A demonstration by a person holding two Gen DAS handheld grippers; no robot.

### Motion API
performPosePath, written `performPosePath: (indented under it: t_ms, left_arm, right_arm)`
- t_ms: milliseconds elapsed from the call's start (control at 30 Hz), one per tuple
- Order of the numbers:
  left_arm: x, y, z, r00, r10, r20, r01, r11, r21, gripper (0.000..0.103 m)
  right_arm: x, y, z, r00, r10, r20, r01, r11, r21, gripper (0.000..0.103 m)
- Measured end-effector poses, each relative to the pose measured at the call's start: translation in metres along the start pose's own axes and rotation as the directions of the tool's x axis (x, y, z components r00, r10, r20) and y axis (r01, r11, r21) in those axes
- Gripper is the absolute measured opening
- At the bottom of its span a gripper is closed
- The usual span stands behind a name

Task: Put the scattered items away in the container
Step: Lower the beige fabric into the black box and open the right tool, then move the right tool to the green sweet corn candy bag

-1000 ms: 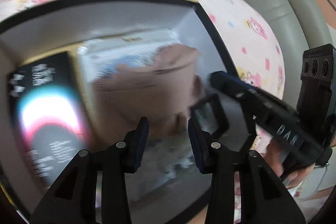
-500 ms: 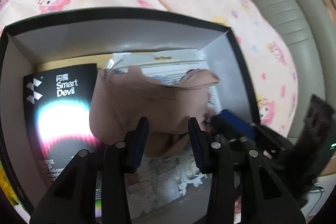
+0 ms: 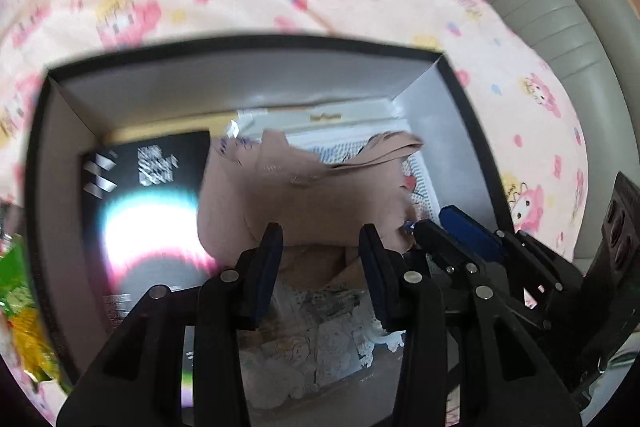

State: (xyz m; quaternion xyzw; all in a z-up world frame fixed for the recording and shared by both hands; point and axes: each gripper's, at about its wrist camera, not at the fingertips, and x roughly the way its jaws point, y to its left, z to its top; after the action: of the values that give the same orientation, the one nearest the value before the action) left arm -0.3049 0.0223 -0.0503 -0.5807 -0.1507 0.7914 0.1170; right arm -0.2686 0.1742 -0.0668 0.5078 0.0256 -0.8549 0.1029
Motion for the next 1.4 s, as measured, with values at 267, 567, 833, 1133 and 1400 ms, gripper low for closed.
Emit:
performPosePath:
  t_ms: [267, 567, 833, 1133, 1400]
  left_arm:
    - [-0.056, -0.013, -0.054, 0.991, -0.043, 0.130, 0.034, 0.997, 0.068, 0.047]
    - [-0.105, -0.021, -0.117, 0.974, -0.003, 0.225, -0.021, 0.994, 0.105, 0.047]
    - [-0.156, 0.022, -0.152, 0.962, 0.067, 0.265, -0.079, 0.996, 0.036, 0.048]
    - [-0.183, 0.162, -0.156, 0.945, 0.150, 0.290, -0.033, 0.928, -0.371, 0.052]
    - [-0.134, 0.251, -0.153, 0.976, 0.118, 0.185, 0.014, 0.806, -0.591, 0.052]
  right_arm:
    - [-0.054, 0.018, -0.018, 0.991, -0.004, 0.137, 0.011, 0.998, -0.055, 0.028]
    - [-0.114, 0.053, -0.070, 0.975, -0.014, 0.223, 0.032, 0.996, -0.080, 0.031]
    - [-0.131, 0.106, -0.079, 0.969, 0.121, 0.215, -0.088, 0.984, -0.157, 0.031]
    - [-0.103, 0.221, -0.063, 0.929, 0.356, 0.097, -0.319, 0.907, -0.273, 0.036]
    - [-0.022, 0.287, -0.056, 0.940, 0.320, -0.116, -0.339, 0.909, -0.241, 0.038]
